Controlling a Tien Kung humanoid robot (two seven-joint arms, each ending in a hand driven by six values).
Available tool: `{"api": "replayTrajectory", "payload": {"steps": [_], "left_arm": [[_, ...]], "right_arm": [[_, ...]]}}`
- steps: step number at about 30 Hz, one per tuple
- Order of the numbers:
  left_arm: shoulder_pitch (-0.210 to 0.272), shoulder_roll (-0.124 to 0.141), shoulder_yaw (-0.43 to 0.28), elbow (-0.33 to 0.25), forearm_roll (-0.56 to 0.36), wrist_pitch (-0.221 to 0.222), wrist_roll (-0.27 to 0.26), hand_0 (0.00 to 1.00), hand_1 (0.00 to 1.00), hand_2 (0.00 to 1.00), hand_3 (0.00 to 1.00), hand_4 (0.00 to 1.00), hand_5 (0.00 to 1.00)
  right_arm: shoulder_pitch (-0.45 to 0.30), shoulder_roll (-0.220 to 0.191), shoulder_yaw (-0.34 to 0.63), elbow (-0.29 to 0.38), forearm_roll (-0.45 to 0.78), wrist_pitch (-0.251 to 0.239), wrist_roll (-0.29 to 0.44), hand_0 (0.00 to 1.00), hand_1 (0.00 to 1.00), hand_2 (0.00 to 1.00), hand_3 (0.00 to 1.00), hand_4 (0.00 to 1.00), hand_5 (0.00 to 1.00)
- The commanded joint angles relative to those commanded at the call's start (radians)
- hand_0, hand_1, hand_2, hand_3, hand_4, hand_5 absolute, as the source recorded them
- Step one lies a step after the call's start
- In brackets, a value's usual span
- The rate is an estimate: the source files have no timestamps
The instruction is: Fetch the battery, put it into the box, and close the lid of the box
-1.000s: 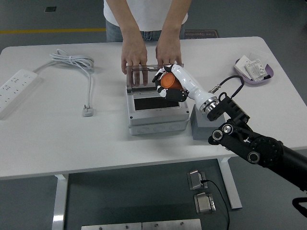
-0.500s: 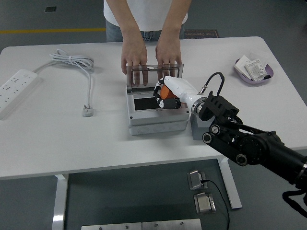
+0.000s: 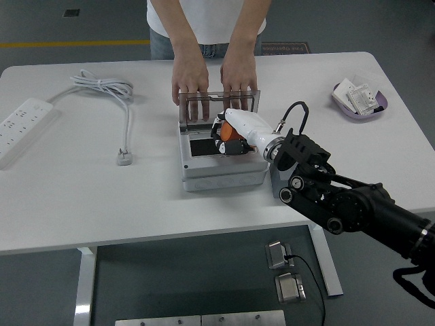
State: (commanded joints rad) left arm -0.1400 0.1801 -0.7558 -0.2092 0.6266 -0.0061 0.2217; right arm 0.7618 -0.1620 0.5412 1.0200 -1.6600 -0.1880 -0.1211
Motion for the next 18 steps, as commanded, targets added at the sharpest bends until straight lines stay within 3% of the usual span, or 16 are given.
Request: {"api": "replayTrajectory", "payload": {"steps": [9, 10, 15, 16, 18], "left_arm": [[-0.001, 0.0, 0.012, 0.001, -0.01, -0.002, -0.004, 0.669, 0.723, 0.686, 0.629, 0.641, 0.198], [-0.001, 0.0, 0.013, 0.001, -0.01, -0.002, -0.004, 0.669, 0.723, 0.686, 0.629, 0.64, 0.198], [-0.001, 0.001, 0.014, 0.001, -0.011, -0.002, -0.005, 0.669, 0.723, 0.686, 0.629, 0.64, 0.198], [-0.002, 0.001, 0.015, 0.001, -0.012, -0.002, -0.006, 0.669, 0.723, 0.686, 0.629, 0.639, 0.197], [-0.002, 0.0, 0.015, 0.001, -0.013, -0.002, -0.006, 0.669, 0.723, 0.686, 0.629, 0.639, 0.197]], "right_arm": [[-0.001, 0.003, 0.008, -0.02, 0.015, 0.01, 0.047, 0.317, 0.364, 0.386, 0.429, 0.099, 0.002], [-0.001, 0.003, 0.009, -0.02, 0.013, 0.012, 0.051, 0.329, 0.41, 0.423, 0.486, 0.293, 0.195], [0.001, 0.002, 0.01, -0.021, 0.003, 0.016, 0.063, 0.329, 0.41, 0.423, 0.486, 0.293, 0.195], [0.001, 0.002, 0.009, -0.021, -0.001, 0.016, 0.064, 0.406, 0.544, 0.54, 0.598, 0.313, 0.253], [0.003, 0.001, 0.006, -0.02, -0.011, 0.017, 0.061, 0.406, 0.544, 0.54, 0.598, 0.313, 0.253]]}}
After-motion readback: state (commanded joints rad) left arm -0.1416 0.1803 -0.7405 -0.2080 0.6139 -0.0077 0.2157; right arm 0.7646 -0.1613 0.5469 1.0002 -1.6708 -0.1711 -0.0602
